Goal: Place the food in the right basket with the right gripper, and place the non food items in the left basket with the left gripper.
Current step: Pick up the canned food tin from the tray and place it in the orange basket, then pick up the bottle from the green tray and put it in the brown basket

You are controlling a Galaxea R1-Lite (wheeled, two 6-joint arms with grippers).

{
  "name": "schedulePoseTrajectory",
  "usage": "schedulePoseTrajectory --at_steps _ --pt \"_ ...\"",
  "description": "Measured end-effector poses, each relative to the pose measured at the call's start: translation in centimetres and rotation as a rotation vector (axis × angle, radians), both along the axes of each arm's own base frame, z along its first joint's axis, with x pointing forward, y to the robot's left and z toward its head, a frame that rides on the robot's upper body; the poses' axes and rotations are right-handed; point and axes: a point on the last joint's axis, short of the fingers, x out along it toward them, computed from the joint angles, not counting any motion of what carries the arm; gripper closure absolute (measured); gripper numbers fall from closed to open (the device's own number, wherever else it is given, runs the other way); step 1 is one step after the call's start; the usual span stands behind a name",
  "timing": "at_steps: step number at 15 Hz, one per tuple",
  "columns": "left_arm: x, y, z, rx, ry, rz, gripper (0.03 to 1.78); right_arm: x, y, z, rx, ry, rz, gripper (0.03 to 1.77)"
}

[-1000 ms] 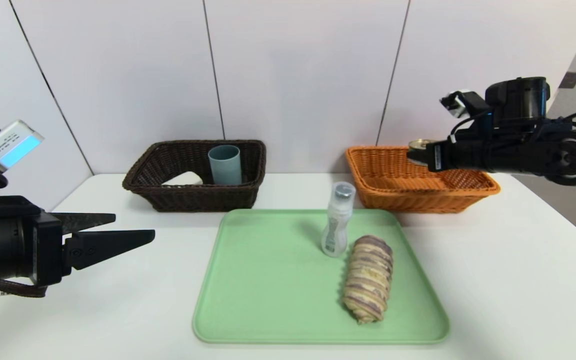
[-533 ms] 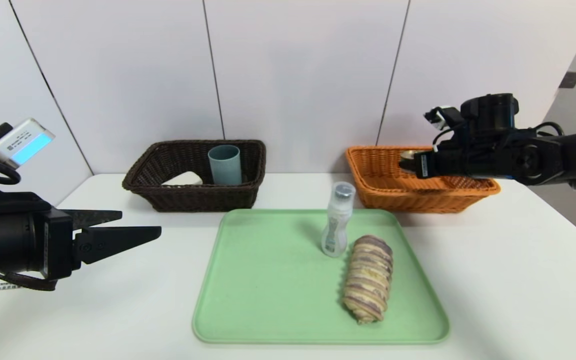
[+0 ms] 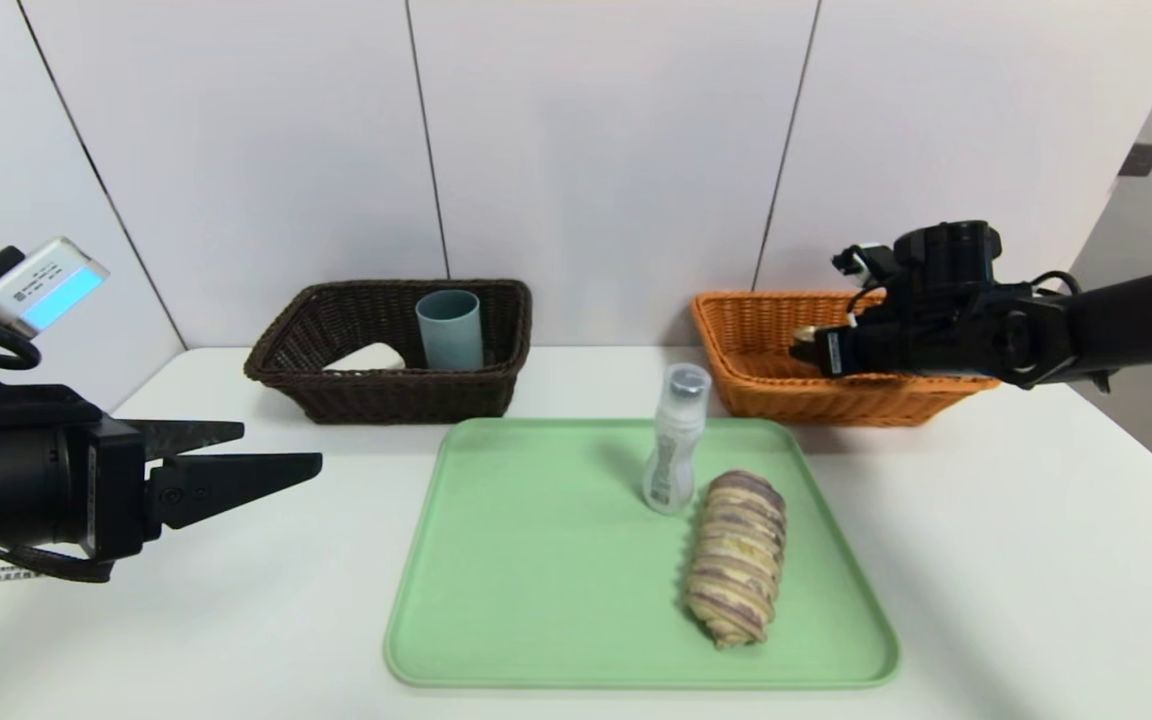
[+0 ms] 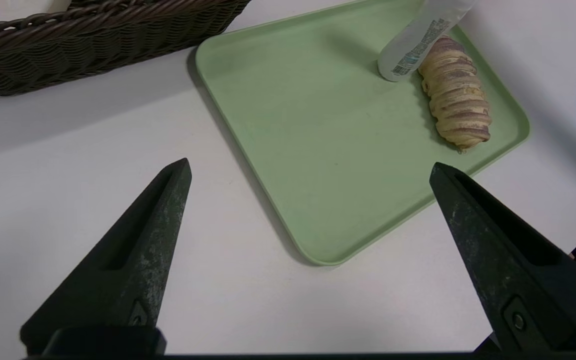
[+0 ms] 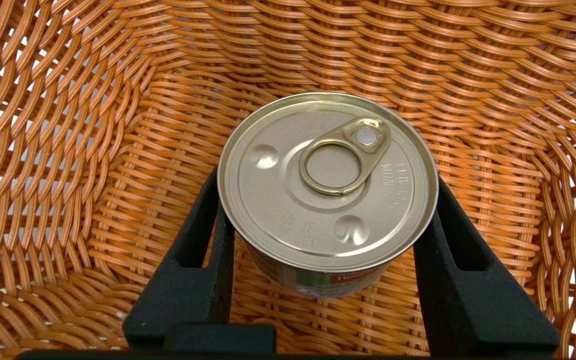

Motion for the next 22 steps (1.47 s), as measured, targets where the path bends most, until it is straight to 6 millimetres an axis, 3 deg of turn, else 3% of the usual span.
schedulePoseTrajectory --at_steps 6,13,17,22 --pt "-0.1 0.0 0.0 -0.001 -0.001 0.000 0.12 0.3 0.0 0.2 0.007 -0.012 -0.001 0.44" --pt "-0.2 0.0 0.1 -0.002 -0.006 0.000 0.12 -0.3 -0.3 3.8 0.035 -0.052 -0.010 0.23" --pt "-0.3 0.1 0.1 -0.003 -0.008 0.001 0.12 -3.1 -0.3 7.3 0.105 -0.036 0.004 0.18" --pt "-0.5 0.1 0.2 -0.004 -0.017 0.000 0.12 -8.5 -0.3 11.0 0.171 -0.066 0.056 0.13"
